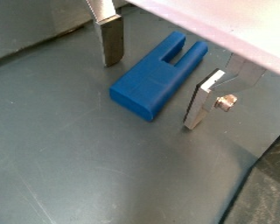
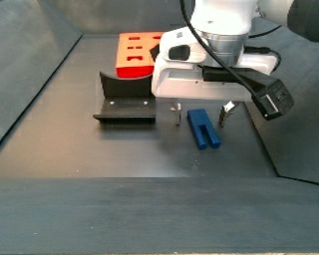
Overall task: Pick up the square-circle object. Move up. Rotate the square-circle object. Place the square-circle object on the fixture. Regrasp the square-circle object. Move to above the board. Insert the square-circle object.
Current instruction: Rotate the square-circle object, then move up.
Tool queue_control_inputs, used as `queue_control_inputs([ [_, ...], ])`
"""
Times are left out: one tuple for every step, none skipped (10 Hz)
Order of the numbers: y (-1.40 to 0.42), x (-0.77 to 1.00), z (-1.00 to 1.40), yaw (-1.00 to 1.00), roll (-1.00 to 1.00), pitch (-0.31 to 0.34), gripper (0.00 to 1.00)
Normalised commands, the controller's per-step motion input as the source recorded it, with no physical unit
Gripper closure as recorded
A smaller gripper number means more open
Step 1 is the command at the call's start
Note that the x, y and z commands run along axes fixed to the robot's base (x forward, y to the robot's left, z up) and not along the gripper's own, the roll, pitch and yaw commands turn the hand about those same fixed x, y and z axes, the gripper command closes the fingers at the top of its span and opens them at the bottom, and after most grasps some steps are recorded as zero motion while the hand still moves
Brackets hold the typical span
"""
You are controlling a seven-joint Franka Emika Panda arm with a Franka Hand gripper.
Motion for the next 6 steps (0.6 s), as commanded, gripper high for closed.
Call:
queue_control_inputs([
  [0.00,0.00,0.00,0.00,0.00,0.000,1.00],
  [0.00,0.00,0.83,0.00,0.00,0.000,1.00],
  [0.00,-0.02,0.80,0.00,0.00,0.016,1.00],
  [0.00,-0.03,0.71,-0.01,0.01,0.040,1.00],
  [0.00,-0.02,0.54,-0.01,0.03,0.068,1.00],
  [0.00,-0.01,0.42,-0.01,0.05,0.091,1.00],
])
